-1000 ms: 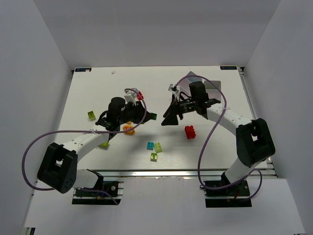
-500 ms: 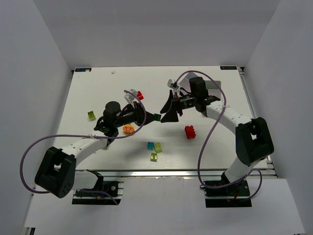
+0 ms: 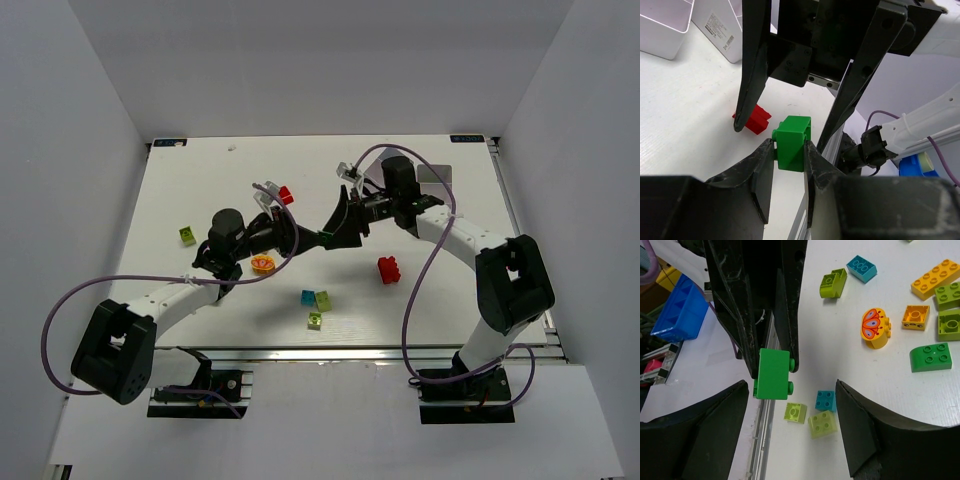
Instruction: Sort the legos into containers by color
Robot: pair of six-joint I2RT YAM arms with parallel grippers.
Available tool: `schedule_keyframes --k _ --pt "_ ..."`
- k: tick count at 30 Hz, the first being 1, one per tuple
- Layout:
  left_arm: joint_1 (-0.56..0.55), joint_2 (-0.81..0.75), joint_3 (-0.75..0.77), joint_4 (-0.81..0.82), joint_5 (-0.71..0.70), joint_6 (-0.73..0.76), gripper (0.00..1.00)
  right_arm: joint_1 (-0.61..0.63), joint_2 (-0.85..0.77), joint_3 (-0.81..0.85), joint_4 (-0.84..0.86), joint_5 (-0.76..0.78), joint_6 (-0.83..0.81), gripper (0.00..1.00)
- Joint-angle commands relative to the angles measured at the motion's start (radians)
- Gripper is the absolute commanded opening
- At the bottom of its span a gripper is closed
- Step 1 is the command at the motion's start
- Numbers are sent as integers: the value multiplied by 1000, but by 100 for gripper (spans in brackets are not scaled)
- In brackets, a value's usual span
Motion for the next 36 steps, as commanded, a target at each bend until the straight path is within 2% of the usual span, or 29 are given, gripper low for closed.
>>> schedule_keyframes --k 1,5,8,11,15,17,20,21,26,32,36 --pt "3 -32 -9 38 23 -6 14 5 4 46 80 -47 40 74" --pt "3 -29 -9 41 23 -9 14 6 13 49 101 -59 60 67" --pt "3 -31 -9 43 18 -9 14 9 21 50 101 -73 69 56" --pt "3 -28 -7 46 15 -11 14 11 26 50 100 -93 74 46" --pt "3 -24 -6 44 11 -11 15 11 27 53 82 -114 62 23" --pt "3 -28 -6 40 3 -6 15 11 27 59 56 -122 42 18" --pt "3 -31 2 15 -12 5 22 11 21 59 40 -122 30 7" --pt "5 -32 5 6 -20 9 31 11 16 61 36 -121 25 6" --pt "5 -73 16 -71 -107 51 59 9 1 70 -35 -99 -29 0" --pt "19 -121 23 -130 -161 57 74 2 -19 90 -197 11 -213 0" --pt "34 -152 20 -169 -205 55 76 -26 -27 96 -277 80 -297 0"
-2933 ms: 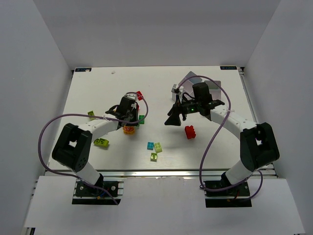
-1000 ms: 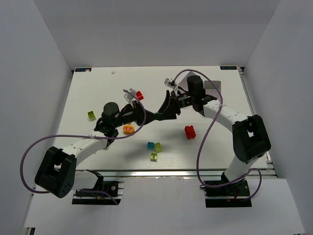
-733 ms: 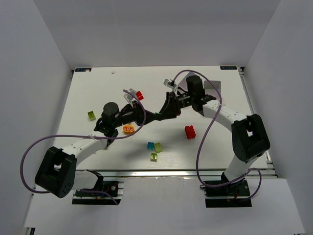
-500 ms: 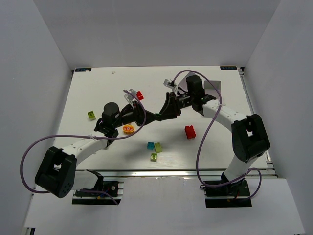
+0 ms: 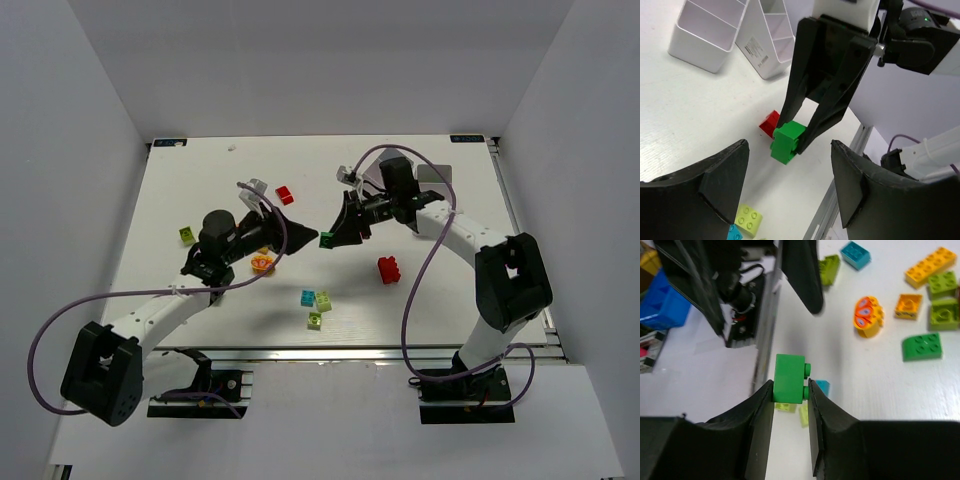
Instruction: Sort the legos into containers by color
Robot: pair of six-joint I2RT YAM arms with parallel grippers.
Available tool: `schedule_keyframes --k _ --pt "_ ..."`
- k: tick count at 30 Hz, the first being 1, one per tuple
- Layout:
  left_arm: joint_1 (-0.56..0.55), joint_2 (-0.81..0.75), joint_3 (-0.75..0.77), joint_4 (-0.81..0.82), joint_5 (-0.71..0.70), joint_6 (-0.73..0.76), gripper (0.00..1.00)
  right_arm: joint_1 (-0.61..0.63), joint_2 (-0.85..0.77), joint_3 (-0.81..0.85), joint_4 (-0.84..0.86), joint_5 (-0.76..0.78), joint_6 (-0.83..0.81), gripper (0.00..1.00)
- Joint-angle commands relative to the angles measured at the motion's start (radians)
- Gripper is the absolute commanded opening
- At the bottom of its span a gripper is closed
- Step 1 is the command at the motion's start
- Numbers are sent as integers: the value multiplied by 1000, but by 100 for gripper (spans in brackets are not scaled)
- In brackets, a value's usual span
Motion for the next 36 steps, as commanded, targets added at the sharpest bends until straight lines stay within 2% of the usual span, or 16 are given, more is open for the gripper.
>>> schedule_keyframes --k 1,4,6,11,14,22,29,36 --pt "18 -50 22 -46 -65 8 76 -34 -46 47 -143 99 -139 0" --pt "32 -73 27 -105 -126 0 80 -65 -62 62 -212 191 -242 0" --pt "40 -79 37 -171 -158 5 80 -104 -82 71 -229 242 -301 0" --pt "46 -27 105 -398 -250 21 78 -193 -96 154 -289 502 -469 0" --pt "46 1 133 -457 -257 26 77 -266 -73 220 -321 608 -573 0" --pt "46 -16 127 -455 -269 32 77 -367 -33 251 -292 828 -881 0" --pt "46 -41 97 -448 -278 26 77 -407 20 265 -246 905 -970 0" --pt "46 -59 74 -451 -278 24 77 -414 72 291 -240 920 -997 7"
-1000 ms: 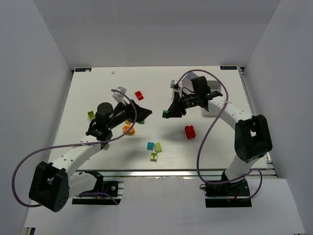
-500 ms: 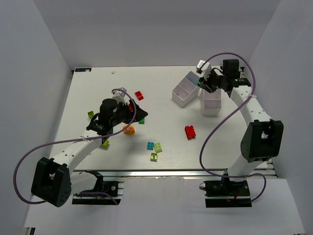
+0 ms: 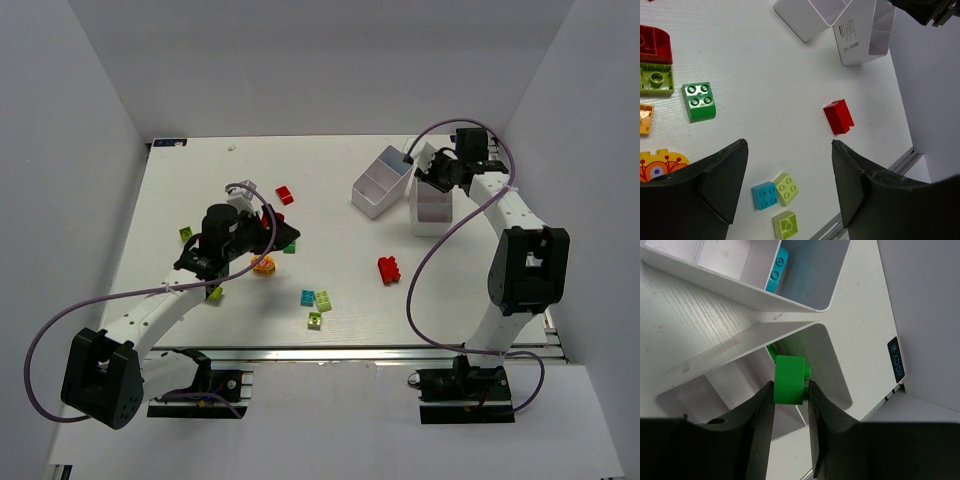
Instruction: Sort the legos into containers by color
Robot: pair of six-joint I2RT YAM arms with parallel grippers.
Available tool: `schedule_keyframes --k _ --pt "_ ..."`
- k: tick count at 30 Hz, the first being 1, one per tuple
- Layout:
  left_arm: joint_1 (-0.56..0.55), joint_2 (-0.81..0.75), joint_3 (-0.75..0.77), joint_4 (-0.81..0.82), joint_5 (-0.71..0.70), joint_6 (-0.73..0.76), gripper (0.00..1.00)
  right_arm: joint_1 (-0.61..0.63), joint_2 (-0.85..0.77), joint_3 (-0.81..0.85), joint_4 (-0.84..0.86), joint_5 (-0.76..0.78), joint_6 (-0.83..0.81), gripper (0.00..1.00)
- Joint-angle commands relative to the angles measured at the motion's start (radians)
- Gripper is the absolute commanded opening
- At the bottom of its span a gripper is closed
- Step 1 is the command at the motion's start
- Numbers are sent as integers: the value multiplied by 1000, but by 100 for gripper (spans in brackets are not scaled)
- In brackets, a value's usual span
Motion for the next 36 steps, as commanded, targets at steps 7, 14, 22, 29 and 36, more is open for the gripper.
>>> schedule_keyframes --k 7,14,22,29,36 --pt "5 -34 -18 -4 -6 8 77 -6 41 69 63 32 -32 21" --pt "5 -31 -18 -8 -7 11 77 -7 63 63 90 42 -18 42" --pt "5 -19 -18 -22 -27 10 77 -15 28 32 145 55 32 74" --pt "-12 78 51 -129 -79 43 64 -32 -113 -35 287 59 227 89" --pt "-79 243 202 -295 -243 108 61 -52 -199 -29 99 -341 430 47"
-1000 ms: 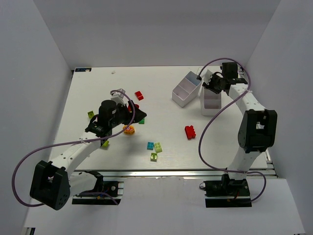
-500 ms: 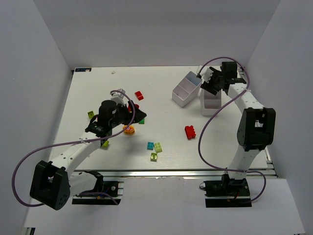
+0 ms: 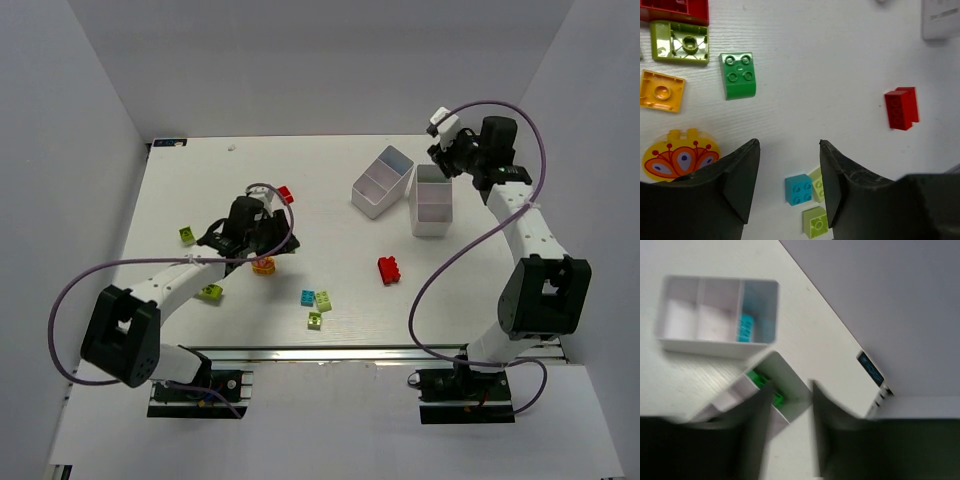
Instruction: Sort the legos into containers by color
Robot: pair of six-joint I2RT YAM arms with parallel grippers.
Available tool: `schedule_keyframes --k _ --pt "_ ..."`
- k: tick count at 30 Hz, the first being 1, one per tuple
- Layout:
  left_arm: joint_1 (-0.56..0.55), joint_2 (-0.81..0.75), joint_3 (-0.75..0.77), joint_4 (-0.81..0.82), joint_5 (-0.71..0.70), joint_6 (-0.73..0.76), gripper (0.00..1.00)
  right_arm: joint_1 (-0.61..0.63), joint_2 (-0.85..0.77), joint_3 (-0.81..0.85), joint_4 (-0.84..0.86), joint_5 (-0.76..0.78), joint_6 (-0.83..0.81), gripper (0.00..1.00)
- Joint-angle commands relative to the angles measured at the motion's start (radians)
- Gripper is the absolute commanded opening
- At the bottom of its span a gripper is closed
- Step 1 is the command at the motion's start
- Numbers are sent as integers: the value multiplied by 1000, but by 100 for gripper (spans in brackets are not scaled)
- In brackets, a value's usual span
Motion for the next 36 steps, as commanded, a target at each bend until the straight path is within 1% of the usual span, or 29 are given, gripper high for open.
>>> schedule_keyframes --k 1,2,3,5,6,7,9,13,18,30,34,36 --pt "-39 46 99 -98 -118 56 61 -6 -47 36 -145 -337 100 28" --pt "-47 65 113 -109 -167 61 61 -6 -61 -5 -146 -394 127 24" --pt "-53 103 127 -124 -180 65 61 -6 -77 -33 -128 -493 164 22" --pt "-70 146 181 -144 -212 79 61 2 -109 -75 -87 -556 251 43" --pt "-82 193 201 -173 -251 93 61 6 -114 -102 -68 -581 282 62" --pt "-90 217 222 -187 -275 99 61 11 -121 -112 -68 -590 312 69" --pt "-100 273 271 -212 -330 118 61 14 -129 -144 -62 -604 334 77" --pt "-103 339 316 -226 -399 141 61 16 -149 -173 -53 -601 347 77" --pt "-103 427 379 -252 -445 168 61 16 -154 -191 -33 -601 371 78" --pt "-103 516 405 -224 -410 181 61 16 -147 -196 -16 -601 389 83" --pt "-103 516 396 -210 -402 182 55 16 -147 -204 -15 -610 396 81" --pt "-103 516 388 -201 -394 184 50 22 -149 -213 -16 -617 396 80"
